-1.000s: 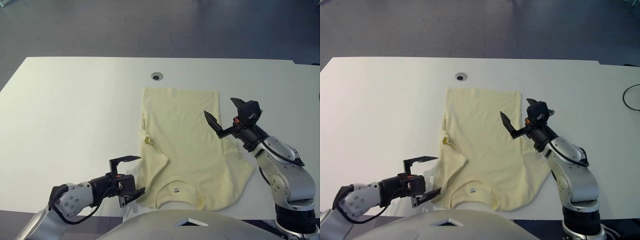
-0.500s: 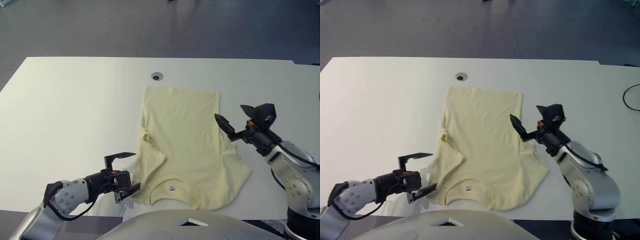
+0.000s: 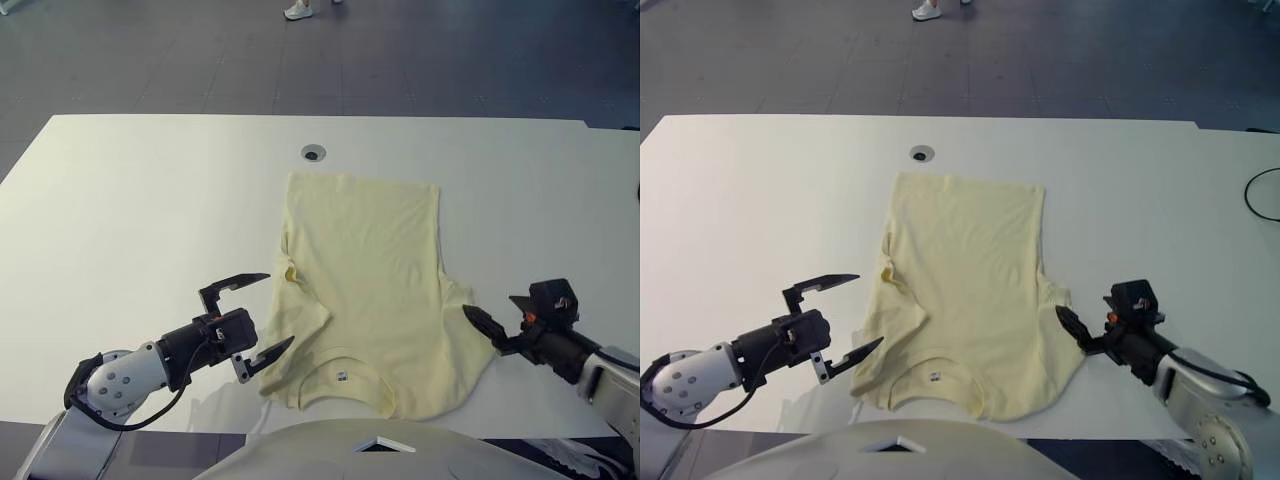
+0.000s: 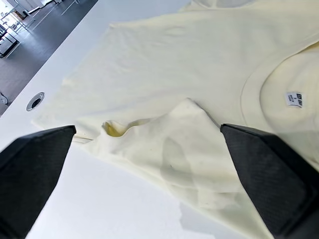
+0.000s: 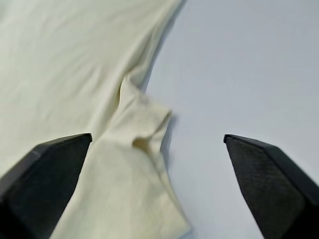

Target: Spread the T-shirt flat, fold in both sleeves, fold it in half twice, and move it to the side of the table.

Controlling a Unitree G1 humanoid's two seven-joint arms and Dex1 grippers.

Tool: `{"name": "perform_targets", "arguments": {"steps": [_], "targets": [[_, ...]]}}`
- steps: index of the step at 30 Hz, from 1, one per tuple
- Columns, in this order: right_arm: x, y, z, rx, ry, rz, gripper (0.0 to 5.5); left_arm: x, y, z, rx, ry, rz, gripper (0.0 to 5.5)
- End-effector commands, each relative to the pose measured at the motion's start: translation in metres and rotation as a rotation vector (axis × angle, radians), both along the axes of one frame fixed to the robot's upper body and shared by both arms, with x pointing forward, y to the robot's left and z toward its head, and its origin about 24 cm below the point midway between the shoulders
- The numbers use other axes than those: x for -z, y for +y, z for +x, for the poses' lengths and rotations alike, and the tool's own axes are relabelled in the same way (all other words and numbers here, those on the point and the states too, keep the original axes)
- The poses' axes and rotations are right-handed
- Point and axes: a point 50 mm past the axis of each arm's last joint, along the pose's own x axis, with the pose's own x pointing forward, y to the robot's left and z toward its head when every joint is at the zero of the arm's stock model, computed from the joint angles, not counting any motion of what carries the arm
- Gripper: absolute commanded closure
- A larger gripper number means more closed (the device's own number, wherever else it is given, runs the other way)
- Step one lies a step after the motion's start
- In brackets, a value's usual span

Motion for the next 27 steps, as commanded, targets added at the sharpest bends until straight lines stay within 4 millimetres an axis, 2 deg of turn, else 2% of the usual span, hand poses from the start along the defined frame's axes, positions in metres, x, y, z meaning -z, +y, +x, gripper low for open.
{"name": "perform_targets", "arguments": {"steps": [1, 11, 25, 27], "targets": [[0.001, -0.004, -0.013, -0.006, 0.076, -0.047, 1.49, -0.002, 0.003, 0.004, -0.024, -0.017, 0.010, 0.10], [0.010, -0.009, -0.029, -0.019, 0.177, -0.073, 3.17, -0.002, 0.005, 0.002, -0.045, -0.020, 0.005, 0.10], [0.022, -0.010, -0.022, -0.006, 0.234, 0.006, 5.48, -0.003, 0.001, -0.001, -0.055, -0.020, -0.012, 0.10], [0.023, -0.011, -0.020, 0.004, 0.245, 0.028, 5.49, -0.002, 0.001, -0.002, -0.055, -0.019, -0.014, 0.10]]}}
